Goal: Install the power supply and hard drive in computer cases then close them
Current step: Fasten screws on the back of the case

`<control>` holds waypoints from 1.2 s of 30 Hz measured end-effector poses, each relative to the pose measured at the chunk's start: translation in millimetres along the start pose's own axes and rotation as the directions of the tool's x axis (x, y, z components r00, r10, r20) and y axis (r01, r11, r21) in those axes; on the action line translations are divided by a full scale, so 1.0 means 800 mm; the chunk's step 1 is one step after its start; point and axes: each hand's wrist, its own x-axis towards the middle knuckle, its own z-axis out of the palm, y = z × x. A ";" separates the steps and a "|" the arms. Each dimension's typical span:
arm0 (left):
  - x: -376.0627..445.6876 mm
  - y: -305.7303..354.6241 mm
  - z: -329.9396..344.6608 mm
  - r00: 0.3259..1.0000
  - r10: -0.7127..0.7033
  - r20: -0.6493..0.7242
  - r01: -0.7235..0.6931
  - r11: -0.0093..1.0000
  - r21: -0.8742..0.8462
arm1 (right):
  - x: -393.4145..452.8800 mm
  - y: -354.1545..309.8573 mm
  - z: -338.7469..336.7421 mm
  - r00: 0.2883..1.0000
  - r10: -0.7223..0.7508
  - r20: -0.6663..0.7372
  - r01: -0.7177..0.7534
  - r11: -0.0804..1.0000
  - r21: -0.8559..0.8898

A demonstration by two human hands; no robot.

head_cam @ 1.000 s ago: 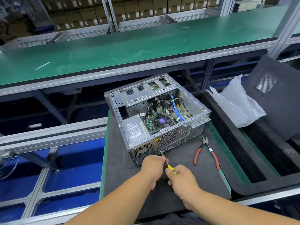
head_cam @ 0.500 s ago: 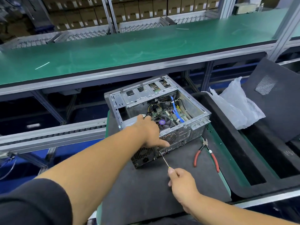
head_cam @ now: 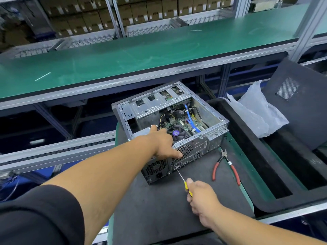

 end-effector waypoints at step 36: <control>0.014 -0.003 0.014 0.999 0.005 -0.032 -0.003 0.996 0.089 | 0.016 -0.019 -0.017 0.879 0.169 0.446 -0.310 0.913 0.265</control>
